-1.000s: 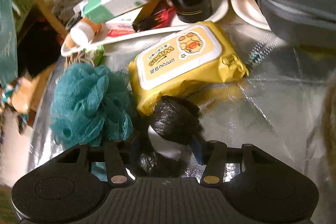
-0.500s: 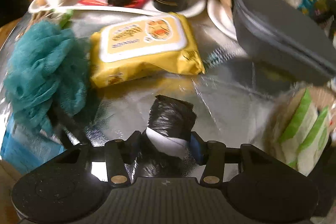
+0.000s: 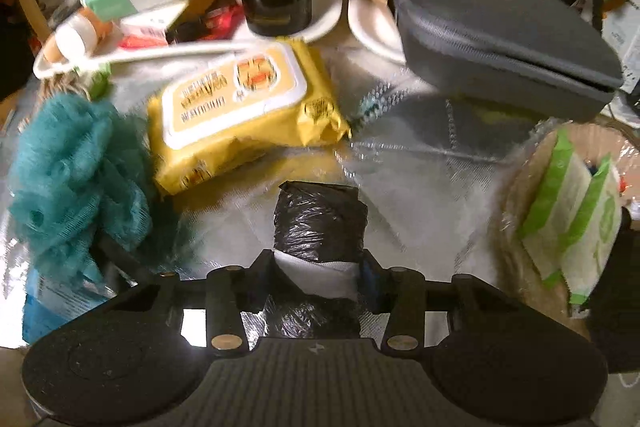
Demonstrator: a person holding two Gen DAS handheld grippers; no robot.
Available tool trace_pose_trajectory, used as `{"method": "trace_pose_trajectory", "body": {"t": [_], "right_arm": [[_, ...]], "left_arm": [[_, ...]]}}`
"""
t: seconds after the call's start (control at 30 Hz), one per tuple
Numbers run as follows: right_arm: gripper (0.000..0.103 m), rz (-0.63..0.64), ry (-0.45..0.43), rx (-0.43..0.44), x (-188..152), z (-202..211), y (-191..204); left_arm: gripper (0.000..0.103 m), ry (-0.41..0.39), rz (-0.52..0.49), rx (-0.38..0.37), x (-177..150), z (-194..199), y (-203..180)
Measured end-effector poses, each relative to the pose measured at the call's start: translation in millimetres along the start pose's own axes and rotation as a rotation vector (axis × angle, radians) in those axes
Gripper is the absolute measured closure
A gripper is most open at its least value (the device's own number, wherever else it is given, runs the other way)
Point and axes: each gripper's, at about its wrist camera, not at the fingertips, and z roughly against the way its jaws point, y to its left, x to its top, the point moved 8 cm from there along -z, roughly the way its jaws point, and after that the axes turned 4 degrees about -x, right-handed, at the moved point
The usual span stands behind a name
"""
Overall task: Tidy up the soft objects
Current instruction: 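Close the right tool on the black bundle and lift it, then grasp the beige drawstring pouch with the left tool while the right tool holds the black bundle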
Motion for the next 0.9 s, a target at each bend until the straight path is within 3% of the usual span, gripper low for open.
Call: {"method": "trace_pose_trajectory", "body": {"t": [0.27,0.63,0.8,0.9], "right_arm": [[0.056,0.028,-0.12,0.028,7.2,46.0,-1.6],[0.056,0.027,-0.229,0.05,0.1,87.5,-12.0],[0.056,0.014,-0.245,0.066,-7.6,96.2,-16.3],[0.056,0.011,-0.251,0.076,-8.7,98.6,-17.9]], "left_arm": [[0.022,0.017,-0.026,0.032,3.2,-16.9,10.4],[0.023,0.068,0.042,-0.018,6.1,-61.8,33.3],[0.029,0.096,0.066,-0.057,5.9,-85.5,41.5],[0.042,0.115,0.065,-0.062,4.2,-97.8,46.7]]}}
